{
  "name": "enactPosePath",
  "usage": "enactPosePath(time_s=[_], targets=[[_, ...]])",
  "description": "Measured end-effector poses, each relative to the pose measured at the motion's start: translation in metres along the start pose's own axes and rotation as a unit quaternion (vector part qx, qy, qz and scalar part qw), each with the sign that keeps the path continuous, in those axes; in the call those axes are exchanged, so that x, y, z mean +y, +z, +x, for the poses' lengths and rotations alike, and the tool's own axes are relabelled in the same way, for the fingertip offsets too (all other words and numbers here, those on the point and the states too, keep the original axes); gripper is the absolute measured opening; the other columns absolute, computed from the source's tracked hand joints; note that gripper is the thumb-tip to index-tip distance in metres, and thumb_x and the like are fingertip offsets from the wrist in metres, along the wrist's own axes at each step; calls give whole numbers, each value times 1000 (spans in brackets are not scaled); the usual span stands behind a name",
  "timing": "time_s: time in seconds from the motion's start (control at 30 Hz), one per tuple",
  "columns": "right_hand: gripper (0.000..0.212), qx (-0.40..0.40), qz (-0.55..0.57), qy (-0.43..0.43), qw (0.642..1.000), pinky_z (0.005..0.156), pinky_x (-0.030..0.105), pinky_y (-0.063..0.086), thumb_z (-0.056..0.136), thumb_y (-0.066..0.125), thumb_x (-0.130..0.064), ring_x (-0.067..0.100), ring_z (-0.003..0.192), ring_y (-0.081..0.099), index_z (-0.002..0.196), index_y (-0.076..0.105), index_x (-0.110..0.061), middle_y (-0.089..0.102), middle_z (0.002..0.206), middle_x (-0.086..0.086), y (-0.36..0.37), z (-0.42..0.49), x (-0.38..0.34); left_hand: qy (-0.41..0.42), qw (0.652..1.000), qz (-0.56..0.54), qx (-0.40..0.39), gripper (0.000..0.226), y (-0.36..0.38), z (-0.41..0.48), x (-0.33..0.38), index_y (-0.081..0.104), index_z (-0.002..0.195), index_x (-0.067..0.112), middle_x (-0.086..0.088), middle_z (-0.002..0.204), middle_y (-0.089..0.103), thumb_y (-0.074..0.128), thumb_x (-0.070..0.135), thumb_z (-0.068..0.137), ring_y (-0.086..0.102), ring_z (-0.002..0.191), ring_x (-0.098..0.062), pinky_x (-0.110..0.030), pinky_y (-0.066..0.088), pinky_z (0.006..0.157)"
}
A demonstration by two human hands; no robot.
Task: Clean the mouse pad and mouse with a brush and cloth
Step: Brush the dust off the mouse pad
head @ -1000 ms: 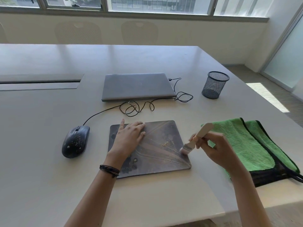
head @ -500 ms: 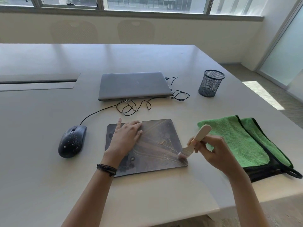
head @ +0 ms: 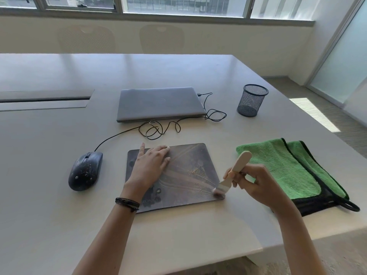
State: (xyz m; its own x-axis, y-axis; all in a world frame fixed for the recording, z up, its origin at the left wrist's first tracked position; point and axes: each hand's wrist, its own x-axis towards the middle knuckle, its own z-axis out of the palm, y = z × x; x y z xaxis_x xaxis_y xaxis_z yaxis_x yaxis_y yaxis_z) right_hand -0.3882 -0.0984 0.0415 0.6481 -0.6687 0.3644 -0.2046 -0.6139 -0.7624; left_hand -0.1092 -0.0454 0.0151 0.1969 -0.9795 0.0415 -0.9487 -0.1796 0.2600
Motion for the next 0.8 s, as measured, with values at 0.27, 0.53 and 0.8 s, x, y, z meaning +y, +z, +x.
enactPosePath(time_s=[0.27, 0.53, 0.8], targets=[[15, 39, -4, 8, 999, 56, 13, 43, 85, 59, 4, 0, 56, 56, 79, 70, -5, 68, 76, -23, 7, 5, 2, 1, 1000, 1, 0, 45, 0, 0, 0, 35, 142, 21, 7, 148, 37, 34, 34, 99, 38, 133, -12, -43, -1, 119], [20, -9, 35, 26, 999, 54, 35, 46, 86, 58, -21, 16, 51, 56, 74, 68, -34, 66, 63, 13, 5, 5, -2, 2, 1000, -6, 3, 44, 0, 0, 0, 38, 141, 19, 5, 146, 40, 35, 32, 99, 41, 131, -16, -44, 0, 119], [26, -9, 27, 23, 999, 57, 35, 48, 87, 60, -7, 11, 56, 60, 79, 67, -31, 70, 71, 6, 8, 5, -5, 4, 1000, -3, 4, 44, 1, 0, 0, 38, 141, 19, 5, 146, 39, 35, 33, 99, 41, 132, -15, -44, 1, 119]])
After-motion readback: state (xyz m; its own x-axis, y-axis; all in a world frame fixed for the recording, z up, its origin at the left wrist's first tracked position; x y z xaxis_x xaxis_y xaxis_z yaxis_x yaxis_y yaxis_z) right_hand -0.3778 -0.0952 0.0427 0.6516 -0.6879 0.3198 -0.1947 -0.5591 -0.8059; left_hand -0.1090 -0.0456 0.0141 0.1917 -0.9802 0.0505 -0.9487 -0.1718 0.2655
